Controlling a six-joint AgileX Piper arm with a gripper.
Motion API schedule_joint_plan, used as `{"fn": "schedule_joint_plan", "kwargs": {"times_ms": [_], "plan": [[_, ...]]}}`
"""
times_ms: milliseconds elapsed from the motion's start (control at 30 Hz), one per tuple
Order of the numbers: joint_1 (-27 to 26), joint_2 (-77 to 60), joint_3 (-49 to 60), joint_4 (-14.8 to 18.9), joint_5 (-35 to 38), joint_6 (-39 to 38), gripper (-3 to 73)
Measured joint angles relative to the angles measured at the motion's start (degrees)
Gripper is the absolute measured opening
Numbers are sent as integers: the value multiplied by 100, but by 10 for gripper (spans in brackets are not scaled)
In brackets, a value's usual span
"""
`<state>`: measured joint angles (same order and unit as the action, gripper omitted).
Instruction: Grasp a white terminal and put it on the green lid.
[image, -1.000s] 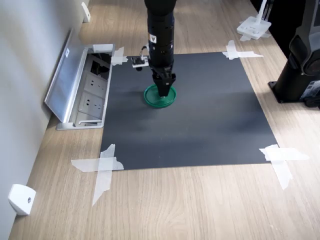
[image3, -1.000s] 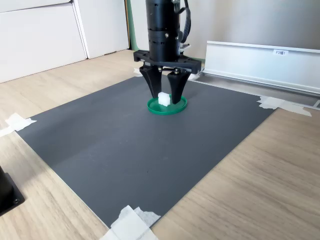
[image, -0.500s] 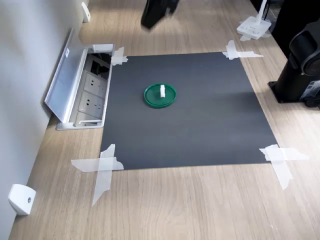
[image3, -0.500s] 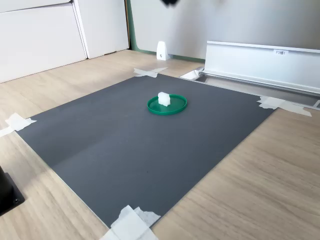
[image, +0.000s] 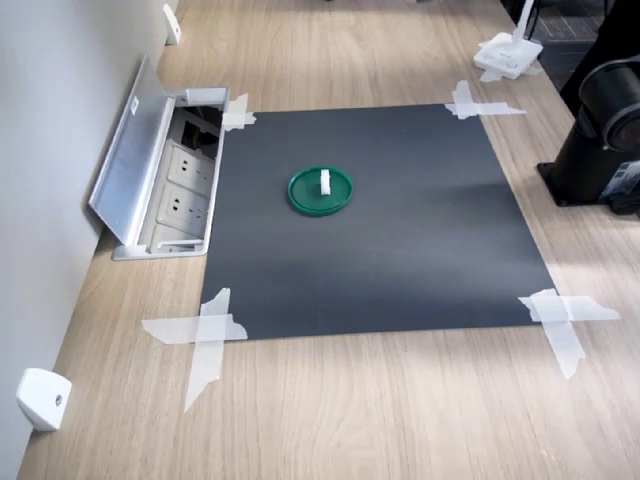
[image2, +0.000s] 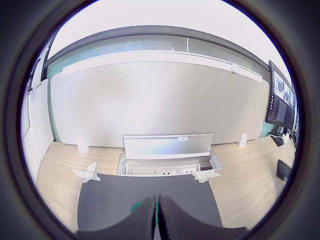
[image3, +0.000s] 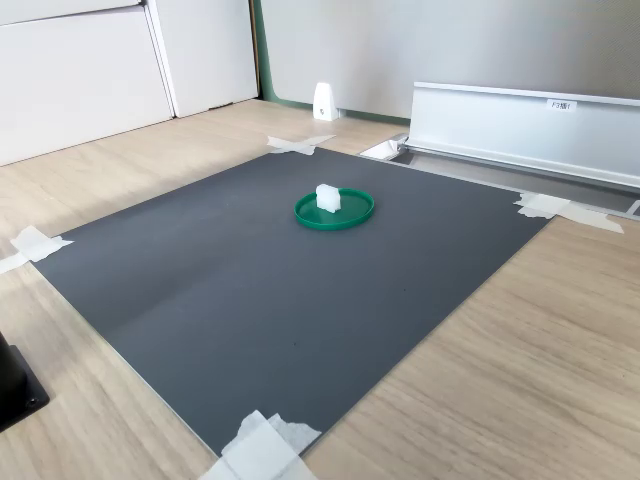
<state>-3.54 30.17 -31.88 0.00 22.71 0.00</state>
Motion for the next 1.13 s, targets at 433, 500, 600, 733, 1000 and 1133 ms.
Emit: {"fn": "schedule_joint_plan", "kwargs": {"times_ms": [433, 500, 600, 733, 1000, 1133], "plan": [[0, -2059, 2244, 213, -548, 46, -5], [0, -2269, 2410, 220, -621, 46, -5], [0, -2484, 2561, 226, -737, 46, -5], [0, -2626, 2712, 226, -785, 46, -6], [0, -2656, 2785, 226, -781, 46, -6], [0, -2656, 2785, 232, -781, 46, -8]]}}
